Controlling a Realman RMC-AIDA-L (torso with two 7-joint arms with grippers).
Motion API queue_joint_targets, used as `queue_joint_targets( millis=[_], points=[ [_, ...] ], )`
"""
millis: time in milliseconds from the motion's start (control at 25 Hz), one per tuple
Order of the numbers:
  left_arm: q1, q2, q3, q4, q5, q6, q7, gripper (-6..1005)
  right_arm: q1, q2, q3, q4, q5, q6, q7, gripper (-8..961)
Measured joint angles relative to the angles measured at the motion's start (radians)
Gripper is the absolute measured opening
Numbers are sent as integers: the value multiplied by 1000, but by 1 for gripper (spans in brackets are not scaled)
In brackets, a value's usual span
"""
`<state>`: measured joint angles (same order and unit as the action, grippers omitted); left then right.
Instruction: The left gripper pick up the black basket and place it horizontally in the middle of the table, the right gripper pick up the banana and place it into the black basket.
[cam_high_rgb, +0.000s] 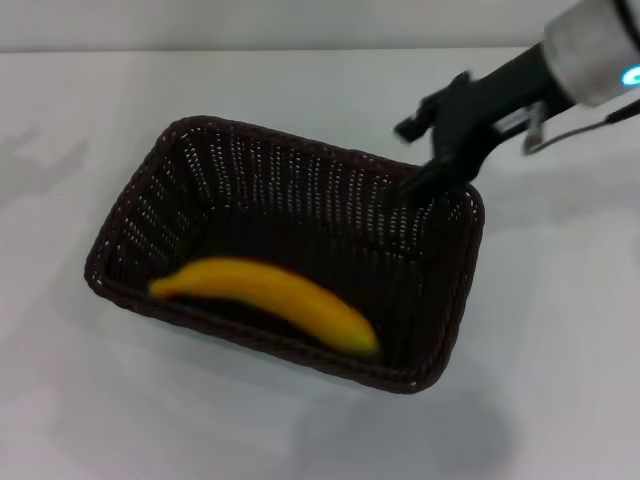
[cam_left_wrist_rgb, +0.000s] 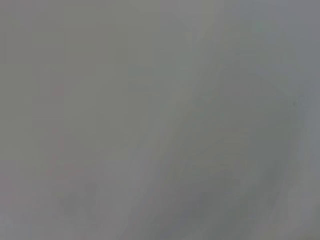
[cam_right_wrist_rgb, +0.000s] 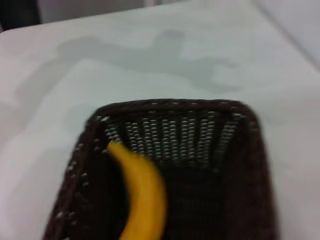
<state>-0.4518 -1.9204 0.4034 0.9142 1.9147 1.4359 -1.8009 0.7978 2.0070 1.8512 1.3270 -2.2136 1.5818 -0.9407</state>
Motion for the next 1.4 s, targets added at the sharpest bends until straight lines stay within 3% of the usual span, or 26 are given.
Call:
queue_joint_targets(
  millis=[200, 320, 480, 600, 720, 760, 1080, 1400],
  points=[
    [24, -3, 0, 0, -56, 0, 35, 880, -105, 2, 230, 32, 36, -50, -135, 798],
    [56, -10, 0, -4, -126, 0, 89, 880, -201, 1, 338, 6, 151, -186, -233, 826],
    [105, -12, 0, -45, -229, 0, 162, 880, -329, 3, 362, -75, 358, -416, -383, 844],
    [140, -12, -10, -80, -288, 2, 226, 880, -378, 4, 362, -176, 520, -529, -511, 845],
    [185, -22, -27, -134, -368, 8, 338, 880, -389, 0, 391, -388, 748, -569, -744, 845],
    [185, -22, -27, -134, -368, 8, 338, 880, -389, 0, 391, -388, 748, -569, -744, 845],
    [228, -25, -29, -278, -476, 4, 534, 880, -372, 3, 409, -746, 1166, -522, -1274, 845],
    [238, -52, -123, -319, -501, -13, 612, 880, -369, 5, 417, -869, 1282, -516, -1376, 845]
  ],
)
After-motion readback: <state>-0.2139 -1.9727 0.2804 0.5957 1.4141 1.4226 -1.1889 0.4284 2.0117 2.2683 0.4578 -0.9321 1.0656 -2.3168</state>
